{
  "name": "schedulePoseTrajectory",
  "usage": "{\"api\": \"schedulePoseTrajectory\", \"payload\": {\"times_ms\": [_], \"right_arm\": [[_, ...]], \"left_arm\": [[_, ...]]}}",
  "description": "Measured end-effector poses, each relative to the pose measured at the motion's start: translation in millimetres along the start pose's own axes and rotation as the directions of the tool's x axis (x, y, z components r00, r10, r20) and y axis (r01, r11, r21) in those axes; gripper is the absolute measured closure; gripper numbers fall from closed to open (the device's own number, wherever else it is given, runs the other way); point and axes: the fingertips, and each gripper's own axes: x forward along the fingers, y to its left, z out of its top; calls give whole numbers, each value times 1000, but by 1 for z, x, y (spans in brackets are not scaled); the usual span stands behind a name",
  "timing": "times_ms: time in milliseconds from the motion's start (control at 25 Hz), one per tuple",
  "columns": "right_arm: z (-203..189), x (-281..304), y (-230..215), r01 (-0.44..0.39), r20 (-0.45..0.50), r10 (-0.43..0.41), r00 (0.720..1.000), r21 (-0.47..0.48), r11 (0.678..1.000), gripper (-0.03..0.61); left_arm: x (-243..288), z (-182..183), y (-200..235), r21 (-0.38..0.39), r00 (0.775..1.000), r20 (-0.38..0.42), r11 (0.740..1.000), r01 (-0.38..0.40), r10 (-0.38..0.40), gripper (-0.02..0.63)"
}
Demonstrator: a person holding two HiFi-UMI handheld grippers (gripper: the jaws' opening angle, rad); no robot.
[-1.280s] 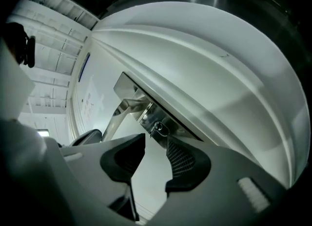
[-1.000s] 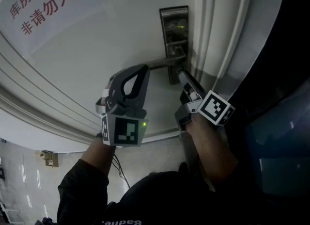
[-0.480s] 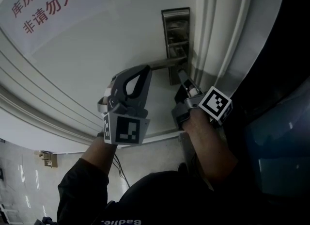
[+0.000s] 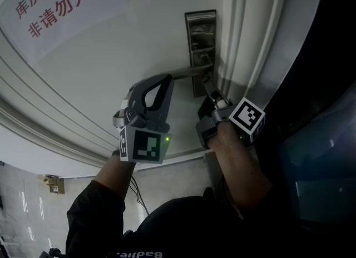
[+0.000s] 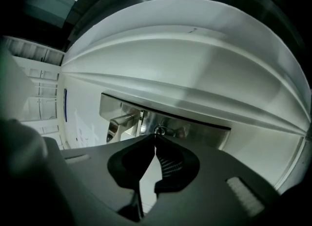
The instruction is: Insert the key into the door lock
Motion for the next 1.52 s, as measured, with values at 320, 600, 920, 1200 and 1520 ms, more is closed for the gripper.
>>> {"api": "schedulePoseTrajectory", "payload": {"times_ms": [320, 600, 920, 1200, 1520], "right_arm": [[1, -1, 0, -21, -4, 21, 1000, 63, 998, 569], [-1, -2, 1, -84, 42, 77, 996, 205, 975, 569], [-7, -24, -1, -81, 40, 75, 996, 189, 979, 571], [-11, -42, 2, -74, 37, 69, 997, 172, 982, 571], [-28, -75, 17, -53, 14, 54, 998, -75, 996, 571]], "left_arm": [[0, 0, 0, -5, 1000, 6, 1000, 3, -3, 603], [-1, -1, 1, -22, 1000, 17, 1000, 7, -7, 603], [2, 1, -2, -26, 1000, 27, 1000, 15, -15, 603], [3, 1, -2, -41, 1000, 26, 999, 18, -16, 601], [-17, 4, -6, -133, 995, 90, 990, 48, -36, 601]]}}
